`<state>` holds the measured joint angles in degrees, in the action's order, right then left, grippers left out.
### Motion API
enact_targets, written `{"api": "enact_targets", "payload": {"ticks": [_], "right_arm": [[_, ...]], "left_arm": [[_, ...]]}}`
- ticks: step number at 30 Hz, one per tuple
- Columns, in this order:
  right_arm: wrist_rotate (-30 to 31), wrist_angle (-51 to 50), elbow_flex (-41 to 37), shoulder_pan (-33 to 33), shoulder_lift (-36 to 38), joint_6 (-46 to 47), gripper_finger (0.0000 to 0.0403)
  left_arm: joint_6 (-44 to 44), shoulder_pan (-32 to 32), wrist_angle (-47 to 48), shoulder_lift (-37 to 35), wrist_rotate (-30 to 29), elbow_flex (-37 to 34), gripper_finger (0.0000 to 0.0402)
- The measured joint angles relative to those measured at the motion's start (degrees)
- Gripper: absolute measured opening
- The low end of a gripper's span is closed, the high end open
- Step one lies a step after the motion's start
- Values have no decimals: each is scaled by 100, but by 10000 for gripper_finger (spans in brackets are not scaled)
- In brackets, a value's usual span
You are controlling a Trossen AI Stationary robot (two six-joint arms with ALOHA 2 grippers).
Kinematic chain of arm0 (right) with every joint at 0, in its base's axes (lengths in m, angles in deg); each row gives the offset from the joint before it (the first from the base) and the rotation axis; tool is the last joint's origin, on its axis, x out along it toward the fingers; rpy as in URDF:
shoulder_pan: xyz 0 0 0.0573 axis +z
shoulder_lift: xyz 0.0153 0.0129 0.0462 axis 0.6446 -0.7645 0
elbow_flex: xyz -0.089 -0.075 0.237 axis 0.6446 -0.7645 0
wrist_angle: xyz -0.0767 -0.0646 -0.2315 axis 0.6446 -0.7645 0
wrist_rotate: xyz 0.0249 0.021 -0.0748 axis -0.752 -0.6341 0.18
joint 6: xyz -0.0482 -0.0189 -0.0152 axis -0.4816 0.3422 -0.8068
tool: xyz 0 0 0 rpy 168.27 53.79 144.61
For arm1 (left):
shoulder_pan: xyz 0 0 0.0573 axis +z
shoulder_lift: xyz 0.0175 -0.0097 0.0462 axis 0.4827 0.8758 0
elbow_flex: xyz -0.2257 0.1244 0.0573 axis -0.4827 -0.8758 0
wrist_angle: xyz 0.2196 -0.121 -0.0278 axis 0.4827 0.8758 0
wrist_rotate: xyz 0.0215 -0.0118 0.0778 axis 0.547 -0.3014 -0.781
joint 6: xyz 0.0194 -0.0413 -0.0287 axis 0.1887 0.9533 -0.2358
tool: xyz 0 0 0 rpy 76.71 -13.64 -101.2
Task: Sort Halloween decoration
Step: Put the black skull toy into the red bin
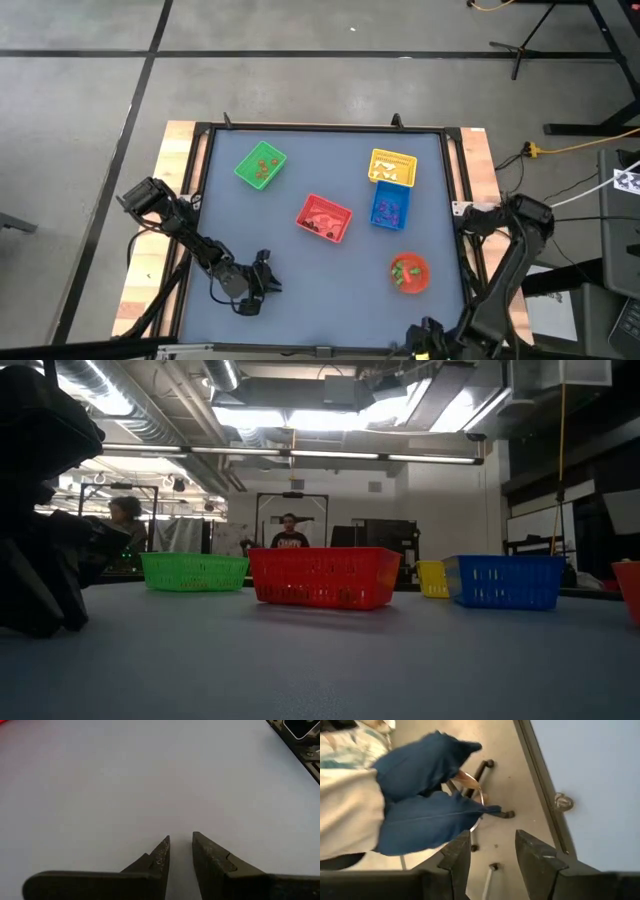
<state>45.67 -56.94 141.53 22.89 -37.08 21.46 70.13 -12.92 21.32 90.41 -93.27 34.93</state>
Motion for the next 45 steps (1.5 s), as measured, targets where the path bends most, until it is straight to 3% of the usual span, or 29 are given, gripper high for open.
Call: {"api": "enact_targets", "payload": {"ticks": [11, 23, 30, 45], "right_arm": [[-60, 20, -2, -2, -752, -1013, 152], [843, -58, -4, -4, -924, -2971, 152], [873, -14, -4, -4, -958, -4009, 152], [800, -13, -7, -48, -1485, -4499, 152]], "left_arm": [[13, 0, 2, 0, -50, 0, 64], [156, 0, 3, -2, -88, 0, 64], [155, 0, 4, -2, -98, 0, 64], [157, 0, 31, -2, -127, 2, 64]]}}
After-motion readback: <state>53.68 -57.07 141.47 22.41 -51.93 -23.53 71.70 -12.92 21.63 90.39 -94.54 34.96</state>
